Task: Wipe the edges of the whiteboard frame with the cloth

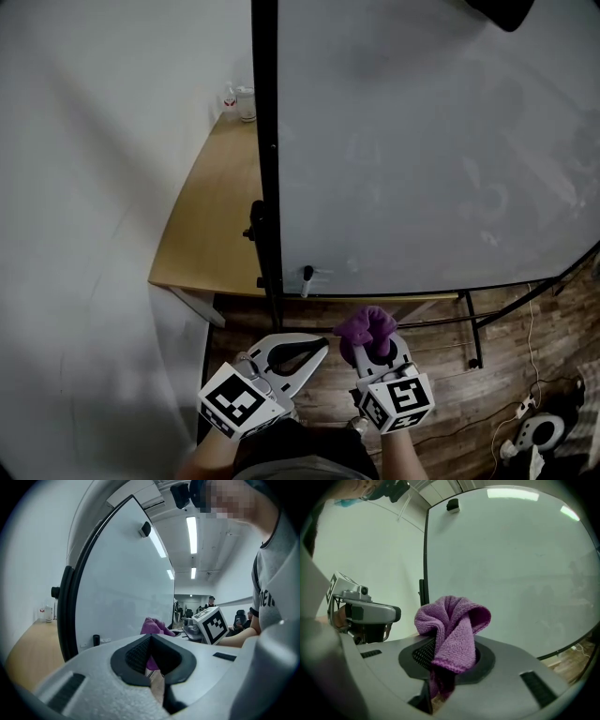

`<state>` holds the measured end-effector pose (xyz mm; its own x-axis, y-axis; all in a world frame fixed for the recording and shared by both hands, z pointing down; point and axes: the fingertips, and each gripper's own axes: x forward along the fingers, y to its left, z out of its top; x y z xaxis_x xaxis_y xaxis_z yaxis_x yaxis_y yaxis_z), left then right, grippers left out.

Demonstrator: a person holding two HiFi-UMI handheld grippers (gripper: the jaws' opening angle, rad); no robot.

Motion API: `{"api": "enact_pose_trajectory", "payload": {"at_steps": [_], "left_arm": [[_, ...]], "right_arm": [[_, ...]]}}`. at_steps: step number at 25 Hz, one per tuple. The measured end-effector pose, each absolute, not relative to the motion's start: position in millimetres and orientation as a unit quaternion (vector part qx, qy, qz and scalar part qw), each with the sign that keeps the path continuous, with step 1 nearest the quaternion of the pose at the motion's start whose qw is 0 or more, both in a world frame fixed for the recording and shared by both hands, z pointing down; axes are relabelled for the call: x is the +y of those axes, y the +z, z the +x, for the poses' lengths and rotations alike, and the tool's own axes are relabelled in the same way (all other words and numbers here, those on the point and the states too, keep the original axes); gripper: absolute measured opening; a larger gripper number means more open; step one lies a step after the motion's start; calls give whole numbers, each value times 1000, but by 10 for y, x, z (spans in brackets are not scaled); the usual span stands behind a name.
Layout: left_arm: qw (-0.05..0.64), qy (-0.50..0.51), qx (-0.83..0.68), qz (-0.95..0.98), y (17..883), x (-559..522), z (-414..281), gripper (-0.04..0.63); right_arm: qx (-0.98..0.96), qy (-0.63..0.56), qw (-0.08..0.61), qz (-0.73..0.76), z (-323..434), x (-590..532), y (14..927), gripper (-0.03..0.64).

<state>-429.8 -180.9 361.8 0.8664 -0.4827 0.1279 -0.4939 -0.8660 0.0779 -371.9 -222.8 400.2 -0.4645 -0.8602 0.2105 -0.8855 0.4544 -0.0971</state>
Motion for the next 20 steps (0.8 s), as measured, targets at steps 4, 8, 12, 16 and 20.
{"api": "enact_pose_trajectory", "payload": {"at_steps": [4, 8, 12, 16, 20], "left_arm": [[68, 58, -250, 964, 3729, -1850, -4367, 17], [81, 61, -254, 962, 3891, -1888, -4421, 17], [105, 58, -261, 958, 4006, -1928, -4465, 17], [125, 60, -270, 953, 4115, -1943, -4505, 17], [142, 56, -279, 948, 4224, -1960, -4569, 17]], "right_arm": [[-844, 115, 77, 519, -3756, -2277, 4214, 67], [-839, 130, 92, 521, -3768, -2313, 4439, 67], [-836, 143, 108, 518, -3803, -2335, 4640, 67], [-836, 151, 122, 513, -3856, -2372, 4826, 67], [-839, 156, 138, 503, -3967, -2426, 5041, 67]]}}
